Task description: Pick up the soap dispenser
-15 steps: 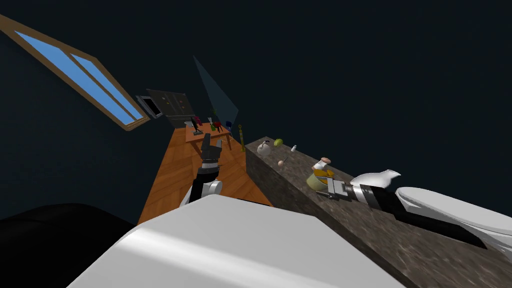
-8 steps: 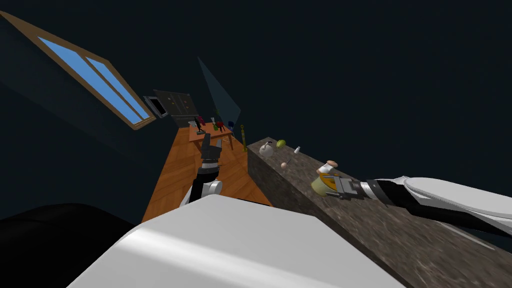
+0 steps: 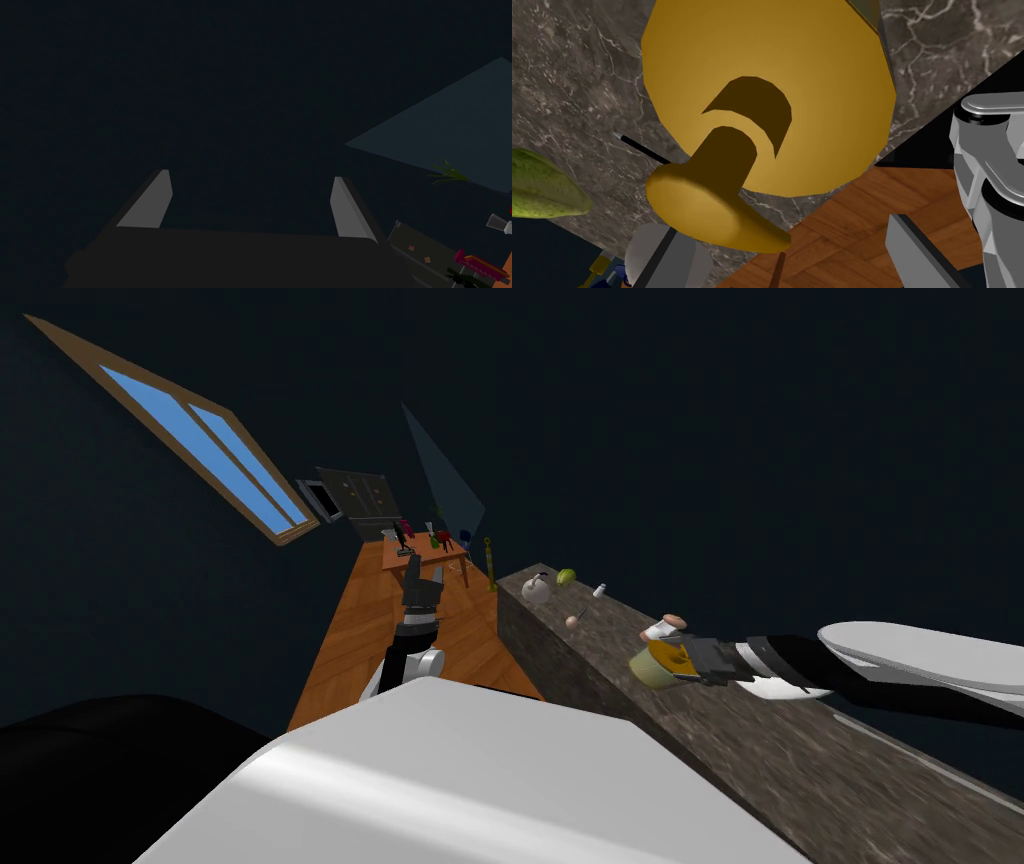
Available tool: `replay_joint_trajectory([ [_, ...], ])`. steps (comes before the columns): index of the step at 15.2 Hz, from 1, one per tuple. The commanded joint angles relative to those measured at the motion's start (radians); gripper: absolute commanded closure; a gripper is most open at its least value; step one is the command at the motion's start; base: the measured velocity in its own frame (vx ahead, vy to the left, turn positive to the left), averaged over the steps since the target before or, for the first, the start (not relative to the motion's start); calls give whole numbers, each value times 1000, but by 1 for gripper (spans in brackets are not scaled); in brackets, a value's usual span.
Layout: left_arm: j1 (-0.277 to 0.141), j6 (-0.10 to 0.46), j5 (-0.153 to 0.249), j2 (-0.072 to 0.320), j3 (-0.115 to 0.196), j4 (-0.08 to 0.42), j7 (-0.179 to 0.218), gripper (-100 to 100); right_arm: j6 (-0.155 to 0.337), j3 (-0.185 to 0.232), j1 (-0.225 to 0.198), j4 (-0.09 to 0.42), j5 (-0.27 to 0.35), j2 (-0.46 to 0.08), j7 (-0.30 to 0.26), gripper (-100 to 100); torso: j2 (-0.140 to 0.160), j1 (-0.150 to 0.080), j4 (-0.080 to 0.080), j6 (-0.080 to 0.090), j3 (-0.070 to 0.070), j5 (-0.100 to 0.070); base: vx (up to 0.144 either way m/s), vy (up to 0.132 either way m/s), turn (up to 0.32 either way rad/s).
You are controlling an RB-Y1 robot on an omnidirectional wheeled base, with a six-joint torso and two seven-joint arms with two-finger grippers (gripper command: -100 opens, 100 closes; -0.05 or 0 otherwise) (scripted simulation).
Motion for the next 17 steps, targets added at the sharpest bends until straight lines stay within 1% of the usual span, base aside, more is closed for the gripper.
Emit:
replay_joint_trajectory([
  [1, 0, 0, 0, 0, 0, 0, 0, 0, -16, 6, -5, 30, 22, -45, 8, -100, 0, 0, 0, 0, 0, 0, 14, -10, 49],
  [2, 0, 0, 0, 0, 0, 0, 0, 0, -22, 5, -3, 43, 32, -65, 11, -100, 0, 0, 0, 0, 0, 0, 15, -19, 44],
  [3, 0, 0, 0, 0, 0, 0, 0, 0, -22, 5, -3, 43, 32, -65, 11, -100, 0, -1, 0, 0, 0, 0, 13, -20, 25],
  [5, 0, 0, 0, 0, 0, 0, 0, 0, -31, 5, 1, 62, 48, -94, 16, -100, 0, -1, 0, 0, 0, 0, 8, -22, 23],
  [7, 0, 0, 0, 0, 0, 0, 0, 0, -34, 5, 2, 68, 53, -102, 17, -100, 1, -2, 0, 0, 0, 0, 3, -18, 6],
  [8, 0, 0, 0, 0, 0, 0, 0, 0, -32, 9, -2, 59, 48, -96, 8, -100, 1, -1, 0, 0, 0, 0, 0, -10, 4],
  [9, 0, 0, 0, 0, 0, 0, 0, 0, -11, 25, 10, 73, 48, -81, 13, -100, 1, -1, 0, 0, 1, -1, -20, 6, 226],
  [12, 0, 0, 0, 0, 0, 0, 0, 0, 11, 44, 20, 89, 54, -56, 13, -100, 3, 0, 1, 0, 2, -1, -42, 7, 254],
  [13, 0, 0, 0, 0, 0, 0, 0, 0, 11, 44, 20, 89, 54, -56, 13, -100, 4, 0, 1, 0, 2, 0, -41, 6, 98],
  [14, 0, 0, 0, 0, 0, 0, 0, 0, 11, 44, 20, 89, 36, -56, 13, -100, 4, 0, 1, 0, 2, 0, -28, 4, 10],
  [16, 0, 0, 0, 0, 0, 0, 0, 0, 11, 44, 20, 89, 54, -56, 13, -100, 4, 0, 1, 1, 2, 0, -8, 2, -22],
  [17, 0, 0, 0, 0, 0, 0, 0, 0, 6, 39, 9, 88, 69, -42, 7, -100, 3, 0, 1, 1, 2, 0, 0, 0, 0],
])
